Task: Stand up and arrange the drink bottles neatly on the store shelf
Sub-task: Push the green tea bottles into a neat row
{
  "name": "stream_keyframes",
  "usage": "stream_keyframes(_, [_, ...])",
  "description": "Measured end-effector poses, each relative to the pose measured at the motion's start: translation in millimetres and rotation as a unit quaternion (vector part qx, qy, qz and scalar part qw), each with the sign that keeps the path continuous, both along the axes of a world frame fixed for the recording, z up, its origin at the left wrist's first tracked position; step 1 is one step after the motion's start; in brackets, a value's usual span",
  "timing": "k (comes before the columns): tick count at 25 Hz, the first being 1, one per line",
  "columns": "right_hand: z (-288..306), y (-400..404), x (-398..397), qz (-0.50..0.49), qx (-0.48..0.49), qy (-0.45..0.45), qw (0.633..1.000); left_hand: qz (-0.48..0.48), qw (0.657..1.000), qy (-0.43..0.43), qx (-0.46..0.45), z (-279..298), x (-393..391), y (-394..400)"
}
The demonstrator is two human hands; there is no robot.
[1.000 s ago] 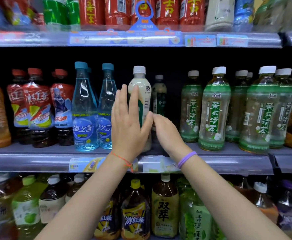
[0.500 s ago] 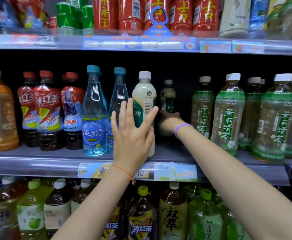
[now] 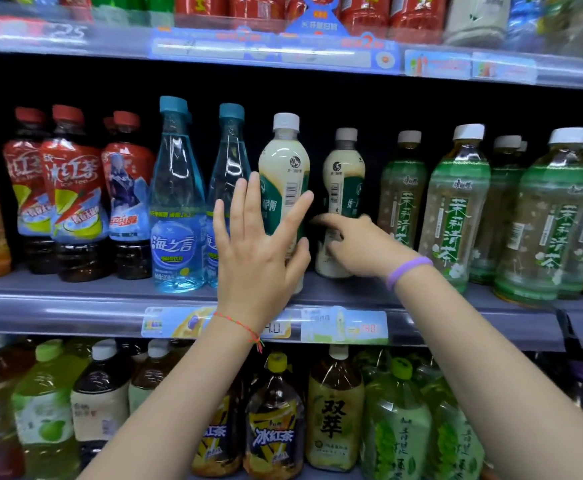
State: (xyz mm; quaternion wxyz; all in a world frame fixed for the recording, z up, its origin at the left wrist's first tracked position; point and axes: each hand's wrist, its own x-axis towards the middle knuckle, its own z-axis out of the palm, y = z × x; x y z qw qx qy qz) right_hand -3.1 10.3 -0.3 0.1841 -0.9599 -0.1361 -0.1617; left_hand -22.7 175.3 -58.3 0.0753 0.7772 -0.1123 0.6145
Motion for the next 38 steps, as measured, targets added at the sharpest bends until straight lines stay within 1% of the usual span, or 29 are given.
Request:
stream_keyframes(3, [-19,1,-36,0.022,0.082,-0.090,0.992,0.000,1.000,0.001,0.003,0,0,0])
stream_keyframes(6, [-33,9,-39,0.022,0.118,-0.191,0.974,-0.012,1.000,-0.001,-0.005,0,-1,0])
stream_keyframes(7, [-37,10,-37,0.019,0.146,-0.210,0.967,-0.016,1.000,-0.001,-0.008,0,-2,0])
stream_keyframes(9, [-42,12,-31,0.005,0.197,-0.206,0.959,-0.018,1.000,0.001,-0.013,0,-3,2])
stream_keyframes(11, [-43,16,-31,-0.018,0.201,-0.195,0.960,-0.023,1.000,0.003,-0.015,1,-3,3])
stream_keyframes(12, [-42,18,-32,-0.034,0.193,-0.212,0.957,-0.029,0.999,0.001,-0.017,1,-5,3])
stream_keyframes(13, [-39,18,-36,-0.057,0.186,-0.254,0.947,-0.039,0.999,-0.003,-0.019,2,-6,2])
stream_keyframes(14, [-35,16,-40,-0.086,0.183,-0.317,0.927,-0.052,0.998,-0.005,-0.021,2,-6,2])
stream_keyframes(16, [-27,2,-47,-0.158,0.192,-0.434,0.866,-0.070,0.997,-0.008,-0.025,1,-6,2])
stream_keyframes(17, [-24,-9,-50,-0.192,0.209,-0.459,0.842,-0.076,0.997,-0.013,-0.024,0,-6,2])
stream_keyframes(18, [-23,-20,-51,-0.212,0.231,-0.456,0.833,-0.083,0.996,-0.026,-0.017,-1,-7,-1])
stream_keyframes(19, [-23,-32,-52,-0.217,0.257,-0.425,0.840,-0.095,0.994,-0.044,0.001,-1,-9,-6])
stream_keyframes(20, [-24,-45,-53,-0.213,0.288,-0.370,0.857,-0.115,0.991,-0.060,0.027,-3,-12,-17])
stream_keyframes(22, [-22,-64,-53,-0.200,0.342,-0.230,0.889,-0.144,0.986,-0.054,0.069,-4,-14,-40])
stream_keyframes(23, [-21,-72,-54,-0.199,0.344,-0.173,0.901,-0.137,0.988,-0.031,0.060,-3,-16,-53])
stream_keyframes(24, [-22,-78,-54,-0.195,0.332,-0.141,0.912,-0.117,0.993,-0.004,0.029,-1,-16,-64])
stream_keyframes(25, [-24,-80,-54,-0.181,0.315,-0.130,0.923,-0.100,0.995,0.021,-0.013,1,-16,-70])
stream_keyframes(26, [-26,-84,-54,-0.156,0.298,-0.129,0.933,-0.097,0.994,0.031,-0.045,3,-17,-78])
stream_keyframes(27, [-28,-90,-54,-0.119,0.288,-0.126,0.942,-0.110,0.992,0.022,-0.060,3,-19,-89])
stream_keyframes(29, [-35,-103,-55,-0.034,0.292,-0.123,0.948,-0.147,0.988,-0.006,-0.051,2,-24,-114])
stream_keyframes(31, [-35,-120,-58,0.006,0.285,-0.175,0.942,-0.157,0.987,-0.004,-0.032,2,-26,-136])
stream_keyframes(32, [-33,-130,-57,0.014,0.267,-0.184,0.946,-0.153,0.988,0.017,-0.035,2,-25,-146])
stream_keyframes(34, [-29,-144,-52,0.017,0.209,-0.138,0.968,-0.131,0.987,0.077,-0.054,-4,-20,-158])
stream_keyframes(35, [-29,-147,-50,0.031,0.180,-0.132,0.974,-0.121,0.986,0.092,-0.061,-8,-18,-160])
stream_keyframes(36, [-30,-149,-51,0.056,0.160,-0.162,0.972,-0.116,0.986,0.096,-0.068,-12,-17,-163])
stream_keyframes(37, [-31,-149,-56,0.068,0.160,-0.236,0.956,-0.121,0.985,0.096,-0.083,-15,-16,-163])
stream_keyframes(38, [-31,-153,-60,0.065,0.169,-0.326,0.928,-0.120,0.983,0.093,-0.103,-17,-16,-165])
